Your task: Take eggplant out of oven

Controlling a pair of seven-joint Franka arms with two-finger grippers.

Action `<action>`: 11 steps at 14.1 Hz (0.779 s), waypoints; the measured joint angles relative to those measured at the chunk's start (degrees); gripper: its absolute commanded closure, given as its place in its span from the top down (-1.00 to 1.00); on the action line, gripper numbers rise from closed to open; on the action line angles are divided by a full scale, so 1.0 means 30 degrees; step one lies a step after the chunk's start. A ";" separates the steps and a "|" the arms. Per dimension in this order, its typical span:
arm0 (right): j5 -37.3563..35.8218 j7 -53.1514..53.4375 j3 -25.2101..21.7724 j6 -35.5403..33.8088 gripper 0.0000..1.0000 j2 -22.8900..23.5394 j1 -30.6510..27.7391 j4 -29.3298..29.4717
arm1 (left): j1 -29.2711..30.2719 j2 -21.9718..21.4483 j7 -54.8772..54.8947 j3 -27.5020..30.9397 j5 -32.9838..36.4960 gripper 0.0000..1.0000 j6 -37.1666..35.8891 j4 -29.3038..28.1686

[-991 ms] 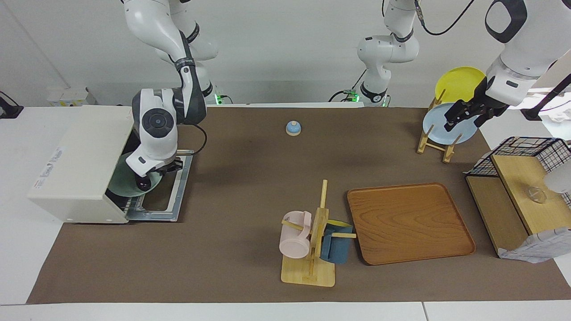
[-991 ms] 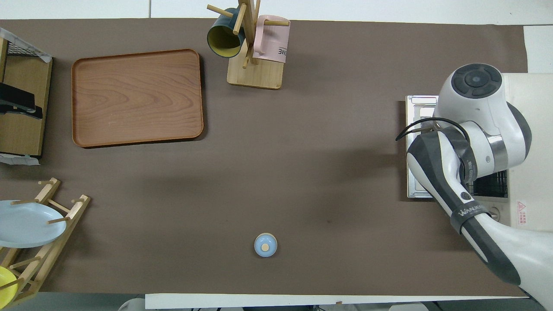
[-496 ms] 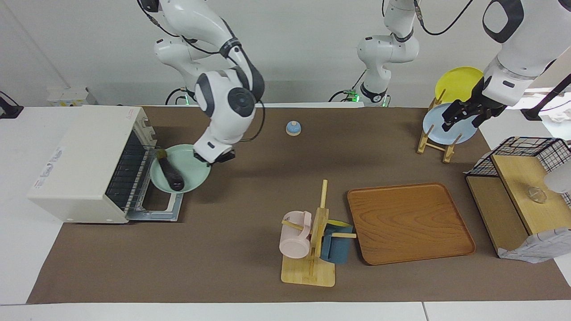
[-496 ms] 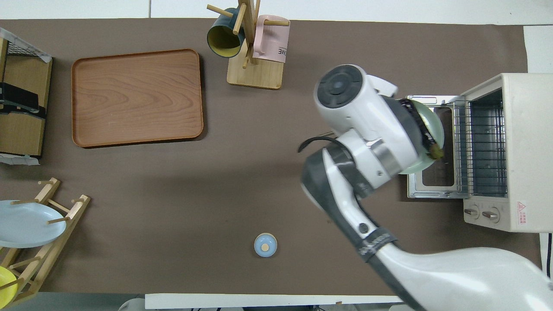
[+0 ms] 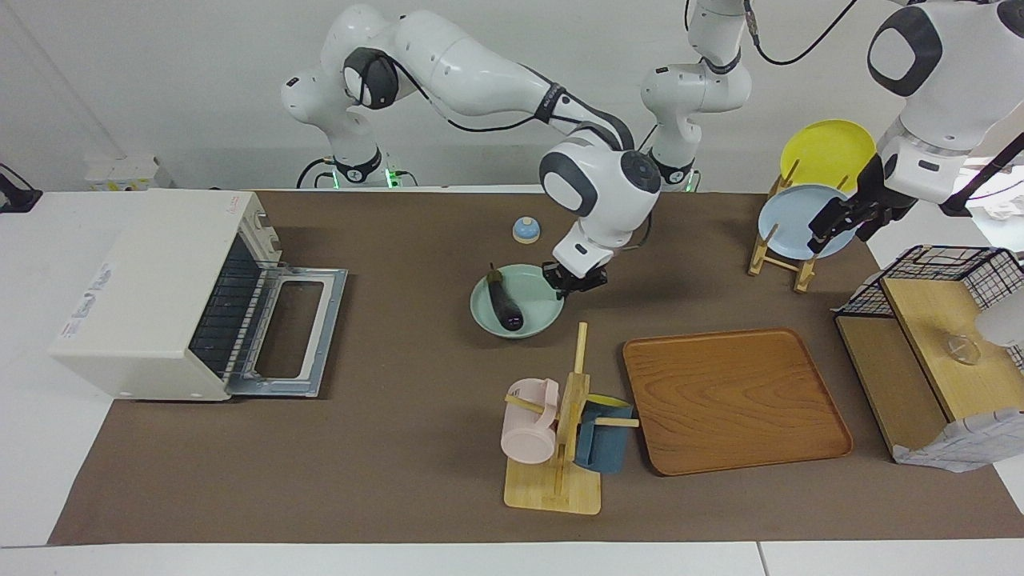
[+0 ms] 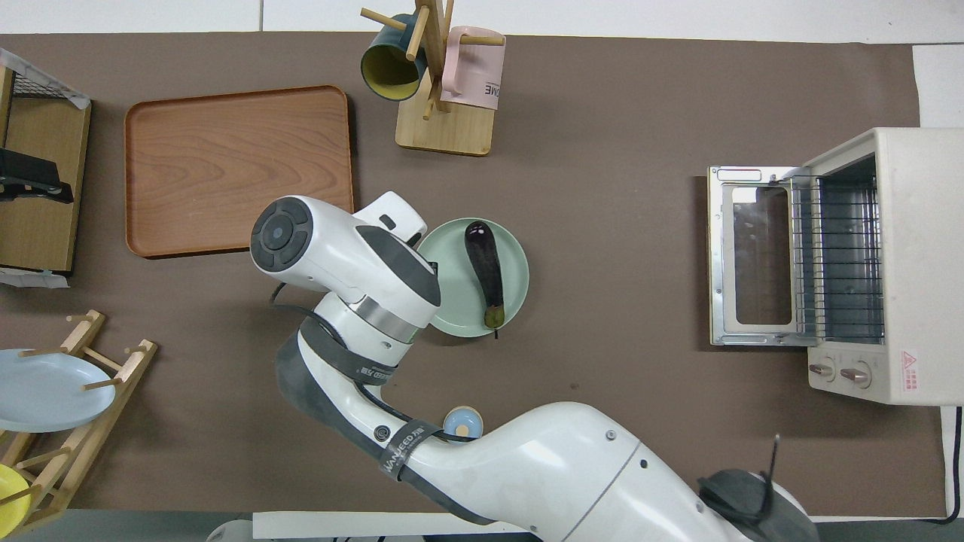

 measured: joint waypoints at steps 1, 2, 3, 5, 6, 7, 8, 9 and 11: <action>0.0009 0.0152 0.0093 0.0087 -0.14 0.0418 -0.0072 0.0331 | 0.0187 -0.0340 0.0000 0.0007 0.0000 1.00 0.0671 -0.0818; 0.0025 0.0170 0.0254 0.0090 -0.05 0.0555 -0.0309 0.0630 | 0.0264 -0.0572 0.0000 0.0009 0.0000 1.00 0.1286 -0.1494; 0.0037 0.0164 0.0496 0.0088 0.03 0.0462 -0.0703 0.1015 | 0.0254 -0.0645 -0.0001 -0.0010 0.0000 1.00 0.1713 -0.2005; 0.0032 -0.0677 0.0963 -0.0590 0.01 -0.0648 -0.1916 0.1692 | -0.0047 -0.0613 -0.0043 -0.0173 -0.0013 1.00 0.3043 -0.3345; 0.0028 -0.1904 0.1027 -0.1534 -0.19 -0.1731 -0.2784 0.1521 | -0.0696 -0.0571 -0.0458 -0.0219 -0.0022 1.00 0.4148 -0.4297; 0.0029 -0.3445 0.1049 -0.2368 -0.44 -0.3164 -0.4014 0.0617 | -0.1756 -0.0477 -0.1402 -0.0291 -0.0029 1.00 0.5350 -0.5326; 0.0042 -0.5256 0.1112 -0.2489 -0.67 -0.4859 -0.5634 -0.1283 | -0.3272 -0.0249 -0.2775 -0.0381 -0.0047 1.00 0.6502 -0.6194; 0.0077 -0.7324 0.1192 -0.1911 -0.80 -0.6550 -0.7427 -0.3744 | -0.5262 0.0170 -0.4743 -0.0456 -0.0063 1.00 0.7669 -0.6731; 0.0115 -1.0934 0.1229 0.0547 -0.95 -0.9029 -1.0650 -0.8952 | -0.9512 0.1494 -0.9226 -0.0675 -0.0058 1.00 1.0302 -0.6962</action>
